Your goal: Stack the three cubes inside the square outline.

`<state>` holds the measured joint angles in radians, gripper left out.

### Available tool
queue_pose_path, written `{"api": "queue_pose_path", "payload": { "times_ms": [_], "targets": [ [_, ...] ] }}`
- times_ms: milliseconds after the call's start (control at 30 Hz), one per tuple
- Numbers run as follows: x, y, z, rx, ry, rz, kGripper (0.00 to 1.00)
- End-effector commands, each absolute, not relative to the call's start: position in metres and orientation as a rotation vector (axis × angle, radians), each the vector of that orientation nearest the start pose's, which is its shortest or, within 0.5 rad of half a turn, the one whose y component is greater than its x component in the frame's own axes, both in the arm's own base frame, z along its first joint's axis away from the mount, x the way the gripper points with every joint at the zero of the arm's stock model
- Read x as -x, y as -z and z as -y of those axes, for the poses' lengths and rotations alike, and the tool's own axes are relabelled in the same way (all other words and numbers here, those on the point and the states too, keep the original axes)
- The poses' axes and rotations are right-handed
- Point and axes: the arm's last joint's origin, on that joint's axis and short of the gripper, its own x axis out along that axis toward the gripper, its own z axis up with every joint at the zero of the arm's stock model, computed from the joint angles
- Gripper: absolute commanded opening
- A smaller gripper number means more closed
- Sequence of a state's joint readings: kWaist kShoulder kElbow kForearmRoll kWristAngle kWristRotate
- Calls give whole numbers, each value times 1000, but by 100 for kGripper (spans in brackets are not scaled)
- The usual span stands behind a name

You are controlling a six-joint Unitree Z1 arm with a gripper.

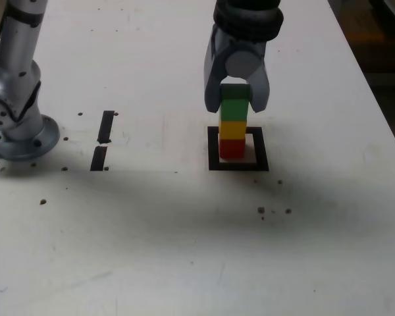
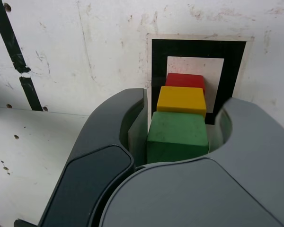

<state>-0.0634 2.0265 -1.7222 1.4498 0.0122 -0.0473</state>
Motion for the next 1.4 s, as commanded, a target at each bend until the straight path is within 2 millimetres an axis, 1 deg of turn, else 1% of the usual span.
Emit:
{"api": "queue_pose_path", "payload": {
  "times_ms": [0,67,200,333,433,533,633,700,767,833,867,900,1000,1167,1300,1367],
  "targets": [
    [-356,-287,22,-28,3,-1764,83],
    [-355,-288,22,-24,6,-1764,91],
    [-352,-294,22,-17,3,-1747,98],
    [-346,-307,22,-15,-6,-1713,100],
    [-334,-326,20,-29,-4,-1684,100],
    [-309,-357,16,-51,8,-1647,100],
    [-275,-391,12,-71,20,-1578,100],
    [-252,-409,10,-79,27,-1521,100],
    [-230,-420,9,-83,33,-1482,100],
    [-210,-422,8,-78,35,-1472,100],
    [-199,-419,8,-71,35,-1485,100],
    [-191,-415,7,-65,33,-1502,100],
    [-176,-393,5,-46,27,-1578,100],
    [-170,-345,6,-28,39,-1691,100],
    [-165,-305,6,-18,56,-1733,100],
    [-164,-289,6,-15,59,-1744,100]
  ]
}}
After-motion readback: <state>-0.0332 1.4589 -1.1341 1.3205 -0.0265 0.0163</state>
